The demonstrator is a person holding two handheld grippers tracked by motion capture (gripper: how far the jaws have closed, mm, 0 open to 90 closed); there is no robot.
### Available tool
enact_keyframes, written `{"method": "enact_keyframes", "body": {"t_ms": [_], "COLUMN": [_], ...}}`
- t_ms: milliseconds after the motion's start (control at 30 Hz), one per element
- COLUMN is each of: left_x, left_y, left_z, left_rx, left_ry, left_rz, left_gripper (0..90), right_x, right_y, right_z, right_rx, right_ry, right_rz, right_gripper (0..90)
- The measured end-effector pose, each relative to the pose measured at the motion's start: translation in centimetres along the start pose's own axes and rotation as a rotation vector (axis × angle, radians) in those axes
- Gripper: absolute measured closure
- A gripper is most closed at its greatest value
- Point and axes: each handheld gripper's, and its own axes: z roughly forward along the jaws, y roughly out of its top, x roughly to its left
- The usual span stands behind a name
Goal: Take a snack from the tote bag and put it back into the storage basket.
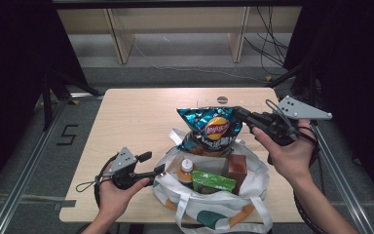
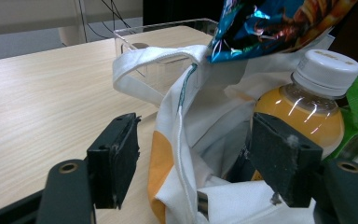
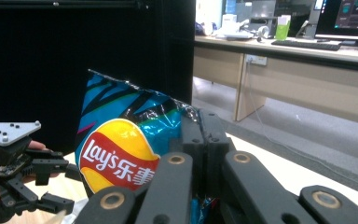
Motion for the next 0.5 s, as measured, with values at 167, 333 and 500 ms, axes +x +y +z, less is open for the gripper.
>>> {"method": "enact_keyframes", "body": {"t_ms": [167, 333, 500], "left_x": [0.0, 0.0, 0.0], "left_y": [0.0, -0.1, 0.0], "left_z": [0.0, 0.1, 0.1], "left_rx": [0.001, -0.004, -0.004], "left_ry": [0.000, -0.009, -0.010], "left_rz": [-0.001, 0.003, 0.003], "left_gripper": [32.2, 32.2, 32.3], "right_x": [0.0, -0.1, -0.2], "right_y": [0.6, 1.2, 1.9], "right_z": [-0.4, -0.7, -1.0], "right_rx": [-0.019, -0.040, -0.056], "right_ry": [-0.003, -0.011, -0.023], "right_rz": [0.006, 0.004, 0.004], "right_gripper": [90.0, 90.0, 90.0]}}
